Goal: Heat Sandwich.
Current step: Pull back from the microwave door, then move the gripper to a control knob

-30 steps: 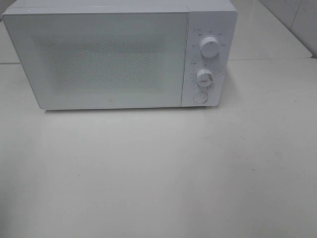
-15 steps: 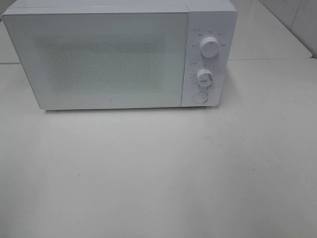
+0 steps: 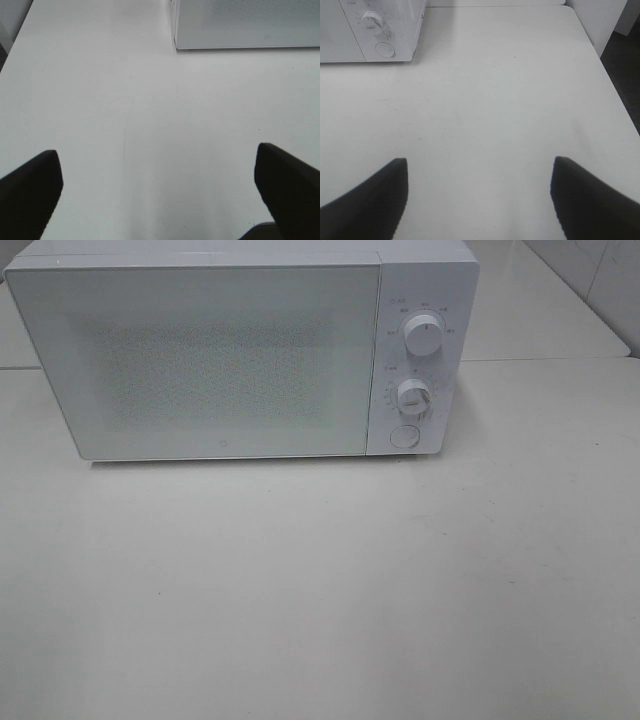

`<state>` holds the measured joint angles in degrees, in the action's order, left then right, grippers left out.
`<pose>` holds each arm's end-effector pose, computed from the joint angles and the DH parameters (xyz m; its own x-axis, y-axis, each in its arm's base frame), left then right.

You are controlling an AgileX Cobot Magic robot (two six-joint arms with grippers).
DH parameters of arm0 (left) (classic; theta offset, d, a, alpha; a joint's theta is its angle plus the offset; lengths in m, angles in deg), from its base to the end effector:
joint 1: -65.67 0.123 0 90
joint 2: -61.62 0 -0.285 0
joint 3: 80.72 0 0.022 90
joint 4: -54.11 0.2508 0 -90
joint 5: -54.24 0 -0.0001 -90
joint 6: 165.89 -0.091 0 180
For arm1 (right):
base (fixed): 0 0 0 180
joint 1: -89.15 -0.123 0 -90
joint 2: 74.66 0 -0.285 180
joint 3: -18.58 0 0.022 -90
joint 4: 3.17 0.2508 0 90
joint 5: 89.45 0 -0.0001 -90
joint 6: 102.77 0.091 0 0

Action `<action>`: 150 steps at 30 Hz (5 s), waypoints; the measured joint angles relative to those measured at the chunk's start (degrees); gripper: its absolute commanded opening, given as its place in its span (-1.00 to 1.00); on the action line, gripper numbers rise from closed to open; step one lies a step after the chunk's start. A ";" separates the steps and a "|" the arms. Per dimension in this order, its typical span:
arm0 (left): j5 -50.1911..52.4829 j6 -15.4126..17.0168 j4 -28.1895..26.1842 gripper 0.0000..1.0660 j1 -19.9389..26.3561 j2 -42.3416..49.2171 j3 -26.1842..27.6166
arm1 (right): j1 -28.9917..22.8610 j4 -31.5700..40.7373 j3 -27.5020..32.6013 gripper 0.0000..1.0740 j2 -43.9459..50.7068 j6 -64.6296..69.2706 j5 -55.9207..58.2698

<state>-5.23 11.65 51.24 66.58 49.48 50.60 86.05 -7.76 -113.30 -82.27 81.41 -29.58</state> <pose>0.0082 -0.0038 0.2785 -0.5034 0.0095 -0.8640 0.0302 0.9995 -0.0066 -0.0054 -0.0066 0.2809 -0.4297 0.0094 -0.9029 0.0225 0.9997 -0.0003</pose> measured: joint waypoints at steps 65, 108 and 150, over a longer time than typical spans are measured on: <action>0.00 -0.06 -0.17 0.84 0.00 4.58 0.00 | 0.00 0.40 -0.11 0.40 0.00 0.00 -0.46; 0.00 -0.06 -0.17 0.84 0.00 4.58 0.00 | 0.00 0.97 0.52 0.40 -36.67 0.52 -38.56; 0.00 -0.06 -0.17 0.84 0.00 4.58 0.00 | -12.32 18.79 16.96 0.40 -67.49 -11.40 -103.36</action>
<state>-5.23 11.59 51.07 66.58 54.07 50.60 73.74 11.04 -96.35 -149.77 70.01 -132.94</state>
